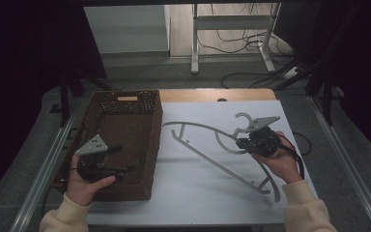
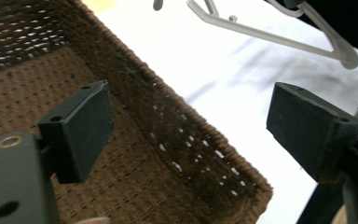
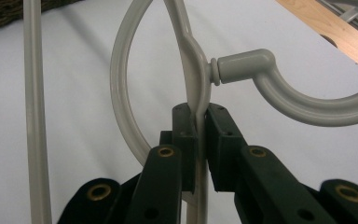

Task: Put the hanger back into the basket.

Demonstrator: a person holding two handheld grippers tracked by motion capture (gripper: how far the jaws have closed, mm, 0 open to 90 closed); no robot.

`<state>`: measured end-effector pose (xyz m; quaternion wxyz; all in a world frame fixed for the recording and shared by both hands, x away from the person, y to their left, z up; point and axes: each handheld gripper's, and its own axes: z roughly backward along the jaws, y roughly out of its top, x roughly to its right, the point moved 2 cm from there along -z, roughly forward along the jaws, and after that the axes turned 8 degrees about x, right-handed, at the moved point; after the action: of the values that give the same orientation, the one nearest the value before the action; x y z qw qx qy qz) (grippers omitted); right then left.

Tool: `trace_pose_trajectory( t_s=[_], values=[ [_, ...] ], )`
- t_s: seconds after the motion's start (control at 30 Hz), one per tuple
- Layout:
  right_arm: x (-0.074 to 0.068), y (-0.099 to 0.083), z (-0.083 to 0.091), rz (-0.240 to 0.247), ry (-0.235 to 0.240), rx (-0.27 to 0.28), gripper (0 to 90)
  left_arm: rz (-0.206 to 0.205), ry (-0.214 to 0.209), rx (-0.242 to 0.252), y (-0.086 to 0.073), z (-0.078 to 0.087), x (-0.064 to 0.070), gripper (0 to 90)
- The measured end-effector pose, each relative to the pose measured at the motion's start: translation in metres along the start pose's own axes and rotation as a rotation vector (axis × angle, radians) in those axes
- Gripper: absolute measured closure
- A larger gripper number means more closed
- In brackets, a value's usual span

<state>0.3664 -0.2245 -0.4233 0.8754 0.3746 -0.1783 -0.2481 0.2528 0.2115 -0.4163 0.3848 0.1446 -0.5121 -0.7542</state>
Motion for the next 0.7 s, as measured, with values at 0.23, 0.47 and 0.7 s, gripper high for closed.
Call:
trace_pose_trajectory(
  t_s=[0.23, 0.47, 0.7],
  values=[
    [-0.002, -0.003, 0.002, 0.019, 0.014, -0.002, 82.3, 0.045, -0.182, -0.013, 0.007, -0.006, -0.009, 16.3],
    [-0.004, -0.001, 0.003, 0.048, 0.036, 0.015, 82.3, 0.041, -0.265, -0.042, 0.025, -0.015, -0.019, 17.4],
    [-0.01, 0.002, 0.004, 0.12, 0.066, 0.021, 82.3, 0.021, -0.274, -0.094, 0.049, -0.03, -0.019, 18.9]
  ],
)
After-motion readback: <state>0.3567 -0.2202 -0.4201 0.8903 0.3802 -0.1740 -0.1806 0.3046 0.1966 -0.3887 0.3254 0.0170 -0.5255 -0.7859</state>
